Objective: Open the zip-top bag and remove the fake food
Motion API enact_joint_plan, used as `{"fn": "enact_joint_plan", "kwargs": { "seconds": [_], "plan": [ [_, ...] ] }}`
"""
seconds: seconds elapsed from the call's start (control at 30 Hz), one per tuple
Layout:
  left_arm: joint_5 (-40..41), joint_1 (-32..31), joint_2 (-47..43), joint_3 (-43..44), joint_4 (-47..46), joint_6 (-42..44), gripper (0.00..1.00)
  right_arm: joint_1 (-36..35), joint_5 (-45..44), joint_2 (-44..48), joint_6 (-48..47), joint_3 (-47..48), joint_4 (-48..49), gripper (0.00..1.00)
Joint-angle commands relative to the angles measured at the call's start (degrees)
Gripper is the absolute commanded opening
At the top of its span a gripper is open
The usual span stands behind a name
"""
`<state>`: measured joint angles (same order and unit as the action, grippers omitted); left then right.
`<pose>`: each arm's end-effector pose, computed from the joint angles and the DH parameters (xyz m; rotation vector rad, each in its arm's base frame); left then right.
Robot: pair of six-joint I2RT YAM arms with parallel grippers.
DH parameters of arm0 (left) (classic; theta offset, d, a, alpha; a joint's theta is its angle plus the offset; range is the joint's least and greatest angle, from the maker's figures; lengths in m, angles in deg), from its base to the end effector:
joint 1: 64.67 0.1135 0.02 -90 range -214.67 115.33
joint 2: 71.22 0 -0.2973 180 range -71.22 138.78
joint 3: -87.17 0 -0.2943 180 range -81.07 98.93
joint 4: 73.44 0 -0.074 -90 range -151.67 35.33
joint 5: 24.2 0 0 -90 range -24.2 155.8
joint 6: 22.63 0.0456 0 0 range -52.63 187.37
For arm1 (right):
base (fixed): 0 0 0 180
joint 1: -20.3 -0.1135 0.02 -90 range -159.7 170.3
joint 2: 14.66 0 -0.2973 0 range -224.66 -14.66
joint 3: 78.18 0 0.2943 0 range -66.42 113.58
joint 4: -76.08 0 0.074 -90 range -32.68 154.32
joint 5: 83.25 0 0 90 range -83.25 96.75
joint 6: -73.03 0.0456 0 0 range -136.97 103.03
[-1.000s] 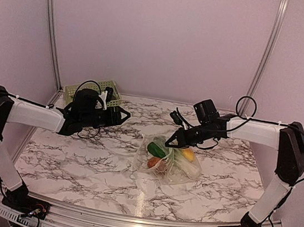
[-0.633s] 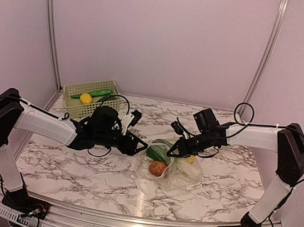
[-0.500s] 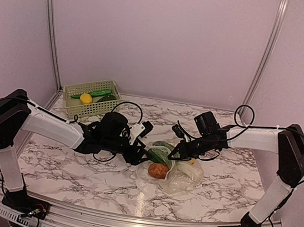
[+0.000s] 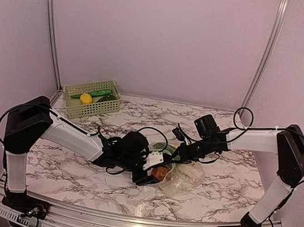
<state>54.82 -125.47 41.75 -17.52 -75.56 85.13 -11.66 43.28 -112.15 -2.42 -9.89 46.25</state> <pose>0.2196 -0.4107 0.1384 1.5086 1.6689 -0.6250 0.3017 0.2203 0.1698 -0.6488 2.6158 1.1074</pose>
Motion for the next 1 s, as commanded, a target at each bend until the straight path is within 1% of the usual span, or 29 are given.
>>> {"fn": "enact_joint_plan", "kwargs": {
  "seconds": [0.0, 0.1, 0.23, 0.3, 0.4, 0.57, 0.6, 0.77, 0.97],
  "plan": [
    [2.3, -0.6, 2.8, 2.8, 4.3, 3.3, 0.67, -0.5, -0.8, -1.2, 0.2, 0.3, 0.5, 0.0],
    [4.2, -0.6, 3.6, 2.9, 4.3, 3.3, 0.68, -0.5, -0.8, -1.4, 0.1, 0.7, 0.3, 0.0],
    [4.0, -0.6, 3.9, 3.3, 3.7, 2.8, 0.72, -0.5, -0.9, -1.5, 0.0, 1.0, 0.0, 0.0],
    [4.1, -0.7, 3.9, 3.6, 3.7, 2.7, 0.72, -0.5, -0.9, -1.6, -0.1, 1.1, -0.2, 0.0],
    [4.3, -0.7, 3.1, 3.5, 3.3, 2.7, 0.66, -0.4, -1.0, -1.6, -0.2, 1.3, -0.4, 0.0],
    [4.8, -0.6, -1.1, 0.0, 2.8, 3.5, 0.47, -0.5, -1.4, -1.3, -0.6, 2.0, -1.0, 0.0],
    [5.2, -0.6, -2.1, -0.7, 2.9, 3.8, 0.45, -0.5, -1.4, -1.2, -0.7, 2.1, -1.0, 0.0],
    [7.1, 0.2, -7.8, -5.1, 4.3, 4.2, 0.41, -0.4, -1.5, -0.6, -0.6, 3.0, -1.1, 0.0],
    [8.1, 3.1, -15.7, -10.4, 4.7, 1.1, 0.4, -0.4, -1.5, -0.7, -0.6, 4.7, -1.3, 0.0]
  ]
}}
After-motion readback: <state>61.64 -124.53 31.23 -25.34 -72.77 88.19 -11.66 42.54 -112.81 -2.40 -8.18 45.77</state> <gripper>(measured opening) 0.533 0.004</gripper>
